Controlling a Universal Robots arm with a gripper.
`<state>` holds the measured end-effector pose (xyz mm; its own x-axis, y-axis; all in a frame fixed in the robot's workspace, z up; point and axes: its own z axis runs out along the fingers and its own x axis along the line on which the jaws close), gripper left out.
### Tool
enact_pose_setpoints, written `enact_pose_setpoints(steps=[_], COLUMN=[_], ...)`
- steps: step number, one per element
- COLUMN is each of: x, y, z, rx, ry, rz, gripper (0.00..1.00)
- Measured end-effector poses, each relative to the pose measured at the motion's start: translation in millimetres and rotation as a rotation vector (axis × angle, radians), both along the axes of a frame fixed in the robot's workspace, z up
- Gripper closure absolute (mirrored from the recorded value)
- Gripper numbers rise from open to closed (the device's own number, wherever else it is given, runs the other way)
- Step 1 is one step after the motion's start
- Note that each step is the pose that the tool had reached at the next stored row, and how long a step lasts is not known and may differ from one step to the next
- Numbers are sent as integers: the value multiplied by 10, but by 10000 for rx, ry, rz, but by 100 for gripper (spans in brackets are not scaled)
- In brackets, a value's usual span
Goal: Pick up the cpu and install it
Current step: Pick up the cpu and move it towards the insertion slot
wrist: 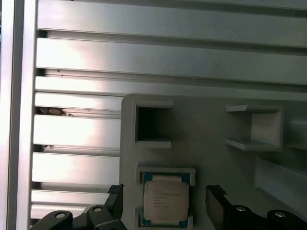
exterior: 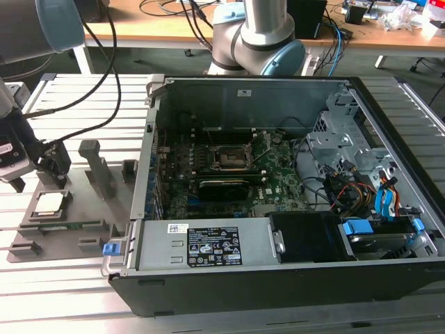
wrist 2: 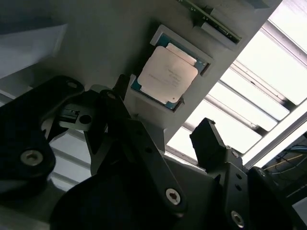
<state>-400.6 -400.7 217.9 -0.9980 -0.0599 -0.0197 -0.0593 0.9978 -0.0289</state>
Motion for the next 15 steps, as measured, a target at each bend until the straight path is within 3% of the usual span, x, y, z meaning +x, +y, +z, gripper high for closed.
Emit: enact_pose_setpoints(steps=[4, 6, 7, 15], x=[0, 0, 2, 72], y=[-3, -91, -122, -165], z=[-130, -178, -188, -231], rx=[0, 0, -1, -54], ry=[0, 0, 2, 1], rz=[0, 4, 9, 20], gripper=[22, 22, 22, 22])
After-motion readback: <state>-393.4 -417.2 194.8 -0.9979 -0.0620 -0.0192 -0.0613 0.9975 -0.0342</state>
